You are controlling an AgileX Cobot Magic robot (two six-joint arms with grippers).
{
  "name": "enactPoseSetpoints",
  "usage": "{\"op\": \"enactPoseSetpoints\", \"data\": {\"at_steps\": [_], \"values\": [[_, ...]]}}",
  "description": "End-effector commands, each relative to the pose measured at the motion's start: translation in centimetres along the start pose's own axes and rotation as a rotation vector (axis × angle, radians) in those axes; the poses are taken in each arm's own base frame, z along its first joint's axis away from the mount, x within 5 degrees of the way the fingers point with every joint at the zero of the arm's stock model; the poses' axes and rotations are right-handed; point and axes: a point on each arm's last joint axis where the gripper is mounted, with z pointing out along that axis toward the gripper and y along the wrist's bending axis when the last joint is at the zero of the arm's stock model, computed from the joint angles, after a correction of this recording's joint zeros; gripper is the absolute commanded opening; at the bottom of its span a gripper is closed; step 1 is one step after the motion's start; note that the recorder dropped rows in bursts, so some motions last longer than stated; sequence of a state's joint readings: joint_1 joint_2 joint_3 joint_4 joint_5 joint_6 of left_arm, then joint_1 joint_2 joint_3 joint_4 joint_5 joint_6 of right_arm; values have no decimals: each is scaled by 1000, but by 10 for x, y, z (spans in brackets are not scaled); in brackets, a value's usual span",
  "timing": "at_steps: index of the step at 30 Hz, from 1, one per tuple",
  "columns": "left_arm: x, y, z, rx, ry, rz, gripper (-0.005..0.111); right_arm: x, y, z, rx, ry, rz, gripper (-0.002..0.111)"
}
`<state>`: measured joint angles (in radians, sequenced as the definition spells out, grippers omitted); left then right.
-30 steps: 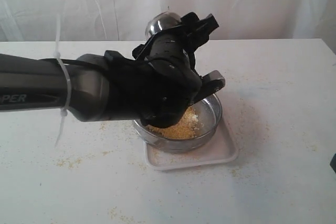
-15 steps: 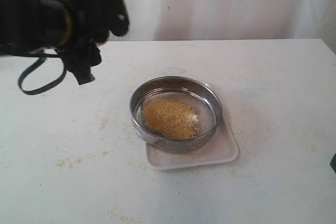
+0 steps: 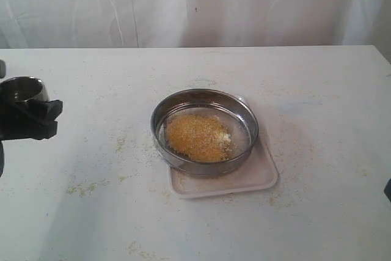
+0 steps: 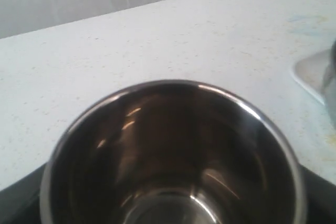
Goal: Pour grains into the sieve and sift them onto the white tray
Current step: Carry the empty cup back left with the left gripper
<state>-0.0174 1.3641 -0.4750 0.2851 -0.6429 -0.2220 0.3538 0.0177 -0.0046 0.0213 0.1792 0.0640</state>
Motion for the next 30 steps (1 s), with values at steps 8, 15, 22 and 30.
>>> {"op": "enactPoseSetpoints", "data": {"at_steps": [8, 15, 22, 30], "values": [[55, 17, 20, -92, 46, -86, 0, 0, -1, 0, 7, -12, -3, 0], [80, 19, 35, -117, 95, -98, 0, 0, -1, 0, 7, -12, -3, 0], [91, 18, 41, -118, 108, -72, 0, 0, -1, 0, 7, -12, -3, 0], [95, 19, 44, -132, 92, -74, 0, 0, -1, 0, 7, -12, -3, 0]]}}
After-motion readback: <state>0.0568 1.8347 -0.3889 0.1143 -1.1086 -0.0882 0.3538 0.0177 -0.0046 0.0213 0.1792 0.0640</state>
